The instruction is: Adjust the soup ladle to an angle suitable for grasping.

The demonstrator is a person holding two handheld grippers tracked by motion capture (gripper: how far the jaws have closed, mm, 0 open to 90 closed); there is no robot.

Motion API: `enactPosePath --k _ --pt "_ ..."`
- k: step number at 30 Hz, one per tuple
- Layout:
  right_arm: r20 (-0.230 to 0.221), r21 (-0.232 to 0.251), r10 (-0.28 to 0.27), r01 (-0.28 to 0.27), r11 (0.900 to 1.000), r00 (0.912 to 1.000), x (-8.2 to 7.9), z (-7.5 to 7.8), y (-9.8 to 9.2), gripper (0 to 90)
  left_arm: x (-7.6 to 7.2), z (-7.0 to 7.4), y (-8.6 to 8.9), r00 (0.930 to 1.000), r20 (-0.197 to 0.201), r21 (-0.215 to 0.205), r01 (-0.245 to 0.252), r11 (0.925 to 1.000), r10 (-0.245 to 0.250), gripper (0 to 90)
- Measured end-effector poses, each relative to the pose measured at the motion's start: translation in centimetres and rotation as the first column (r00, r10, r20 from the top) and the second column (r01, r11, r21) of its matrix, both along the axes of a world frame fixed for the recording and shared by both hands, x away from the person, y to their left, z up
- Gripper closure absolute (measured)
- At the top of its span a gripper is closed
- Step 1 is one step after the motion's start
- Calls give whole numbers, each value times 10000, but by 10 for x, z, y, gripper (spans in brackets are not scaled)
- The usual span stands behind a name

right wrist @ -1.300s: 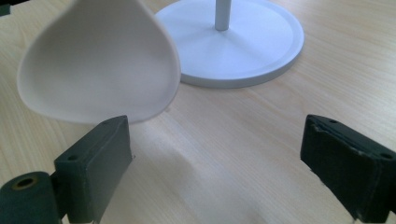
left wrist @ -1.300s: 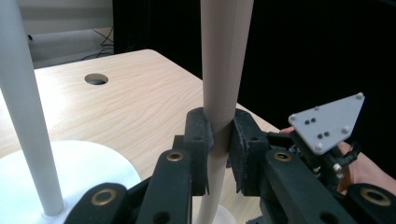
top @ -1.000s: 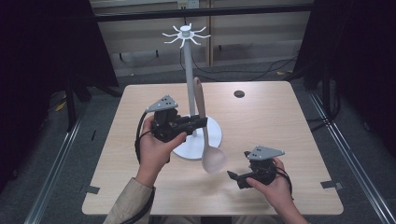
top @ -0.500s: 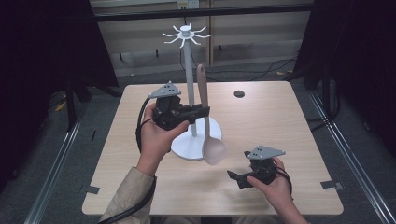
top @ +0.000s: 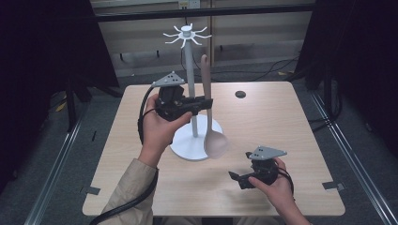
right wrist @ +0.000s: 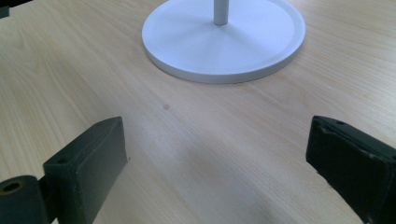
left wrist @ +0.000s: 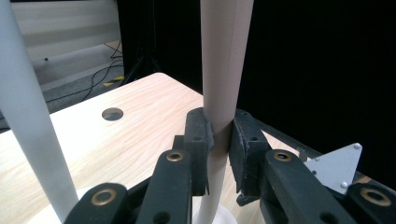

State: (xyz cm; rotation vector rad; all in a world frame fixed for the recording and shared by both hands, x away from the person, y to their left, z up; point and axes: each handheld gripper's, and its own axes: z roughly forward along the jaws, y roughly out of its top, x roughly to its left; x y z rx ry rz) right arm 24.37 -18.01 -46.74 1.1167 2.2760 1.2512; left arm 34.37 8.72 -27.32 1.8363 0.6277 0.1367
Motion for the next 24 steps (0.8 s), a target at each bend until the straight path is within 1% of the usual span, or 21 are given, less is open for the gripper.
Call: enactPosePath --k 3,6,9,15,17,24 --pt "21 -19 9 -9 10000 10000 0 1 0 45 3 3 -2 10000 31 -50 0 10000 0 783" --pt "18 -10 24 -24 10000 10000 -1 1 1 46 6 6 -3 9999 96 2 -33 10000 33 783" --pt "42 -79 74 -74 9999 10000 -1 0 1 46 8 9 -4 9999 151 -65 -37 10000 38 783" --pt "24 -27 97 -97 9999 10000 -1 1 2 45 16 14 -4 9995 246 -115 -180 9998 183 783" --pt "41 -41 99 -99 9999 9999 -1 1 2 45 17 15 -4 9995 239 -254 -185 9995 191 783" --pt "46 12 110 -110 9999 9999 -1 1 0 45 22 14 -1 9993 138 -189 -355 9992 358 783"
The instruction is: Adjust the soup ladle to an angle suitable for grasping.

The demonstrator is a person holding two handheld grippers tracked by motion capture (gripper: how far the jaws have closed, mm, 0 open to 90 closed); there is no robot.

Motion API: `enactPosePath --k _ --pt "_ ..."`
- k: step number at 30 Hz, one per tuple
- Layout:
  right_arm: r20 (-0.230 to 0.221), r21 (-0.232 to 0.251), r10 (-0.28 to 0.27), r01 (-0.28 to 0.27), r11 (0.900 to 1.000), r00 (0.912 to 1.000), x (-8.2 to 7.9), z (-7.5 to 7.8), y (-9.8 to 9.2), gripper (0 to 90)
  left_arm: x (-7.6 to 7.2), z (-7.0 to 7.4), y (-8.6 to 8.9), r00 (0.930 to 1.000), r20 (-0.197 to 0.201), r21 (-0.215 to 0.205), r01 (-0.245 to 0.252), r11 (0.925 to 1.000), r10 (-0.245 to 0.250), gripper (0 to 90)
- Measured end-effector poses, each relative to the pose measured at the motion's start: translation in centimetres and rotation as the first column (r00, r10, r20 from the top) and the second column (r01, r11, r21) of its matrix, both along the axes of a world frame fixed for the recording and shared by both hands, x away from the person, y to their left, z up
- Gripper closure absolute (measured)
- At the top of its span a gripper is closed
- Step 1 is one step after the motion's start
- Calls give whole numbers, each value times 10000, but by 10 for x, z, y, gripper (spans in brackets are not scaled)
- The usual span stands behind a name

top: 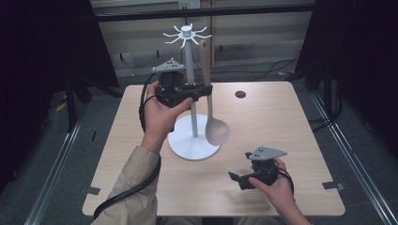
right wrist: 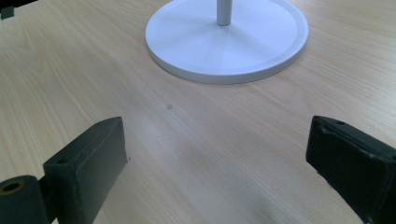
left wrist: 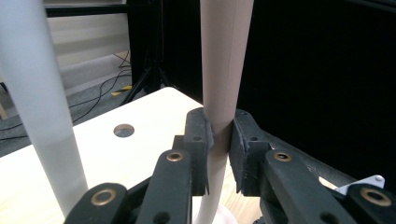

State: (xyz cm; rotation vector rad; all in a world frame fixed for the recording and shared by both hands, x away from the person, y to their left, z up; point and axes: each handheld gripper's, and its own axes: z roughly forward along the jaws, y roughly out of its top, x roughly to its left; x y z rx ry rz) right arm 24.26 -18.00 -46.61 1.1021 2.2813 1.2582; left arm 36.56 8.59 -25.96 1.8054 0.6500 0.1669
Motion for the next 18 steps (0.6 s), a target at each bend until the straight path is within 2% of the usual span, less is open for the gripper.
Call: enactPosePath --k 18 --pt "-61 26 -22 22 10000 10000 1 1 0 46 5 -3 8 9992 178 87 -357 9993 356 782"
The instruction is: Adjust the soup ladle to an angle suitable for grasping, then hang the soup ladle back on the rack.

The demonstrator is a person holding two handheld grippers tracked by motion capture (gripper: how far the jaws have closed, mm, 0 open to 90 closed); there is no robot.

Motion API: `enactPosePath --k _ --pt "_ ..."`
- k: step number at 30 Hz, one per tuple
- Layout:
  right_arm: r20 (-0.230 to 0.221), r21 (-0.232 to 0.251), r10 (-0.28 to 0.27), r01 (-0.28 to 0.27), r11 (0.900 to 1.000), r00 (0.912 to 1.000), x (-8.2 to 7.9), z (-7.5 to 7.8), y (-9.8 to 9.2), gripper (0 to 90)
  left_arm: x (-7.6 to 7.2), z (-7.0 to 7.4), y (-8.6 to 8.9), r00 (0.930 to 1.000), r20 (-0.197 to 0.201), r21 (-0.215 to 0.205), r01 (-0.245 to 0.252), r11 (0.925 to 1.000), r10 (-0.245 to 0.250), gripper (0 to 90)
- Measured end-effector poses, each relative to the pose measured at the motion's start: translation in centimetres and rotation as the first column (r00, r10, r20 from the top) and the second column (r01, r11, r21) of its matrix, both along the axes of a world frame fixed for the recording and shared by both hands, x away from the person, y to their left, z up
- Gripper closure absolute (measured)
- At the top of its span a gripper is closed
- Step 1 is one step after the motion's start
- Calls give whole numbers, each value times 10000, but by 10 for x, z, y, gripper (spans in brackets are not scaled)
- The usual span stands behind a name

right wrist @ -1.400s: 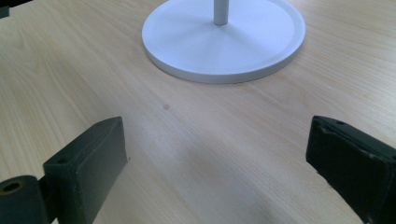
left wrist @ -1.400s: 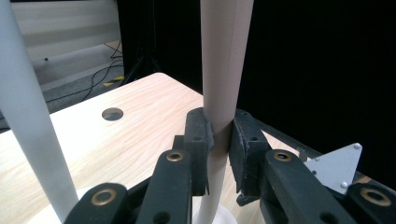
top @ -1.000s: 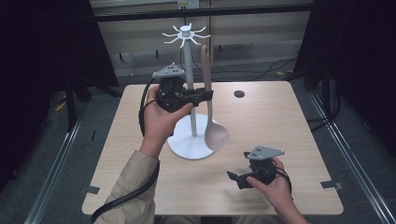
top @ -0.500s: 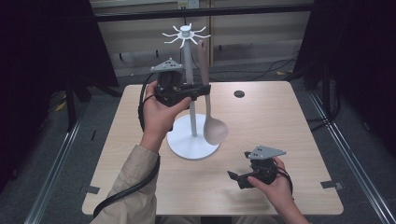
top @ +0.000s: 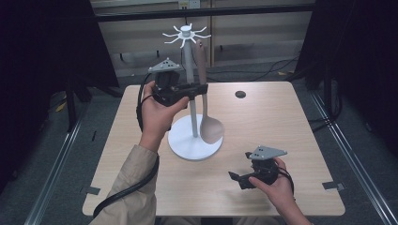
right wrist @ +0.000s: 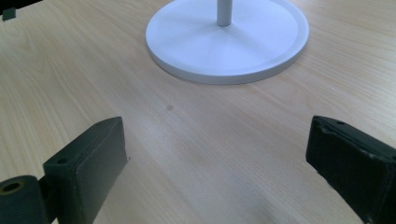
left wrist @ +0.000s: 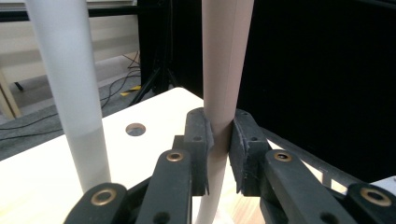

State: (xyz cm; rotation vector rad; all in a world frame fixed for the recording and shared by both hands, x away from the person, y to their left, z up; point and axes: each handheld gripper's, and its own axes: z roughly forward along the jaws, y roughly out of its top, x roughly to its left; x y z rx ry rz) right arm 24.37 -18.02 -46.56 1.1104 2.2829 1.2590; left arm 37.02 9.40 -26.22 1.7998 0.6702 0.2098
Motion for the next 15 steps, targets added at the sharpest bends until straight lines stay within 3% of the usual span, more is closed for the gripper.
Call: enactPosePath --k 15 --pt "15 -23 44 -44 10000 10000 -1 0 -1 45 4 -3 11 9993 123 18 -363 9993 363 783"
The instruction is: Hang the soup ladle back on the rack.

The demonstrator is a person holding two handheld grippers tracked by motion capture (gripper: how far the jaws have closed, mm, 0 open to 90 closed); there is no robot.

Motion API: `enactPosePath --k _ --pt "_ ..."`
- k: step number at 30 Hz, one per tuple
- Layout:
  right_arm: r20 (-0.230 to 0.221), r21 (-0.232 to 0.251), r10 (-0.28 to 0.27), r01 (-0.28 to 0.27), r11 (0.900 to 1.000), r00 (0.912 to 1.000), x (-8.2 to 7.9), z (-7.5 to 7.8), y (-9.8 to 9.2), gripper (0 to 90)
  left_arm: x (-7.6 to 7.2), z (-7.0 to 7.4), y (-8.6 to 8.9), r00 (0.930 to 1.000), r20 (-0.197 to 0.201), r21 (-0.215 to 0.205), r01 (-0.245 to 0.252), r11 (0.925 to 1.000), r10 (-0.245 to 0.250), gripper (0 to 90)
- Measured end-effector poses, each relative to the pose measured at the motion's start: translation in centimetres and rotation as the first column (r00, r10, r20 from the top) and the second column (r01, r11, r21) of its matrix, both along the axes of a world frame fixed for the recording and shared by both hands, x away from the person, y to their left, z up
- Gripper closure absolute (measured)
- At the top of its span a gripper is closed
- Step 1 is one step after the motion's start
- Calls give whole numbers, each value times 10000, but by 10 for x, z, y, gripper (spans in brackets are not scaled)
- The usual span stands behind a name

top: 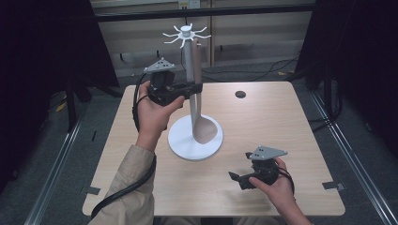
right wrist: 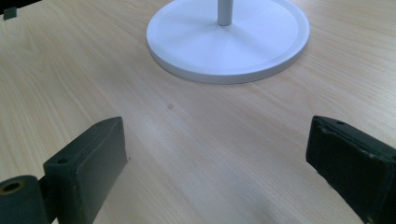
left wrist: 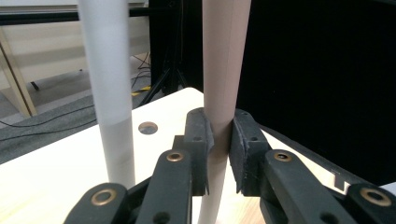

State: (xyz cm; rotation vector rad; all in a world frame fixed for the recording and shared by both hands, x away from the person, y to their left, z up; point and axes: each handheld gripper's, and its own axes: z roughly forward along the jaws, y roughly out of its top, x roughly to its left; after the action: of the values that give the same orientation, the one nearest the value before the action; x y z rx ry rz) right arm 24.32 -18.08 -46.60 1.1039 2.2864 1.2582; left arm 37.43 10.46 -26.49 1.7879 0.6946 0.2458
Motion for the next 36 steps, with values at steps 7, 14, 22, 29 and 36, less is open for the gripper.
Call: enactPosePath --k 7,14,22,29,36 --pt "-74 -5 -33 33 10000 10000 0 -1 0 46 1 -2 1 9999 116 21 -69 10000 69 780" --pt "-86 -21 -36 36 10000 10000 -1 0 -1 46 2 -4 4 9999 166 -135 -40 9999 43 771" --pt "-83 -16 -4 4 10000 10000 0 0 0 46 4 -5 7 10000 81 -281 -49 9996 51 756" --pt "-90 35 39 -39 10000 10000 0 0 -1 46 5 -6 11 10000 64 -550 -23 9985 27 700" --pt "-77 1 -8 8 10000 10000 0 1 -1 46 5 -7 14 9999 107 -409 21 9992 -17 667"
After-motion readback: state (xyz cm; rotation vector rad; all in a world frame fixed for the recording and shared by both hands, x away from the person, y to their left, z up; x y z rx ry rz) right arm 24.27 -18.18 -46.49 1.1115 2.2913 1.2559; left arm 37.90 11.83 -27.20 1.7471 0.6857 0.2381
